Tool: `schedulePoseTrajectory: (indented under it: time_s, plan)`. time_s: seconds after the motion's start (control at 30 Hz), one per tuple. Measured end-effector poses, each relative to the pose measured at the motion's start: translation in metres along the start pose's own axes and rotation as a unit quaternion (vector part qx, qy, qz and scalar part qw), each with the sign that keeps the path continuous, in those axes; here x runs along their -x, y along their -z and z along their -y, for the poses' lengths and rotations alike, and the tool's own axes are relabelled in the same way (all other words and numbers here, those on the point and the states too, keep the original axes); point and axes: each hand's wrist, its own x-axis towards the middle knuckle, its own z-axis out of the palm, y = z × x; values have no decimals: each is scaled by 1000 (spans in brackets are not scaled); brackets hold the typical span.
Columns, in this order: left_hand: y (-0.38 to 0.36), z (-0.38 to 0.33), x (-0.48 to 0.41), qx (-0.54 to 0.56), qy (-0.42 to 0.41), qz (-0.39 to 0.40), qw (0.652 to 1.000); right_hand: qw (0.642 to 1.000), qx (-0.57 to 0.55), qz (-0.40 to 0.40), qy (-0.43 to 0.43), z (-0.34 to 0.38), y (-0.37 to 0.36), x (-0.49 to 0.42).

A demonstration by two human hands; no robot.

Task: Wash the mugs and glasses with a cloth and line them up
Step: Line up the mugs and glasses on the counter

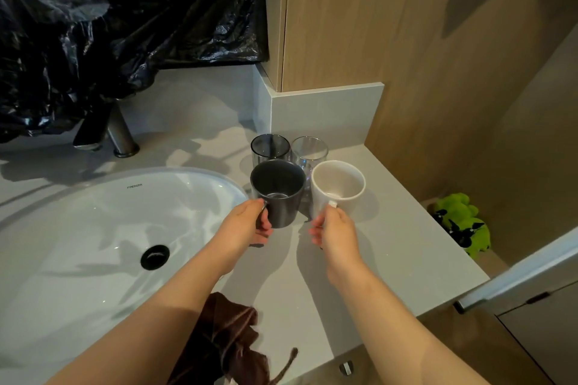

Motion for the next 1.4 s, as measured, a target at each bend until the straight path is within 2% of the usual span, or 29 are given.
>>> schedulePoseTrajectory:
  time_s: [0.17,0.47,0.63,0.93,1.23,1.4]
  plan:
    - [-5,1,-1,3,-26,-10,1000,997,37,-69,27,-3,19,0]
    - [-47,-31,-2,71,-107,37,991,995,26,-87,34,21,78,-9]
    - [-99,-52,-19,103,-99,21,989,995,33,-57,81,45,118,-51]
    - [-173,-52,-53,156,-63,-83,982,992,102,25,71,51,164,-137]
    - [-198,-45,-86,178,-36,-165,970,989,116,72,50,45,161,-183]
    - [-193,-39,-102,175,-62,-169,968,985,127,95,64,45,149,-202]
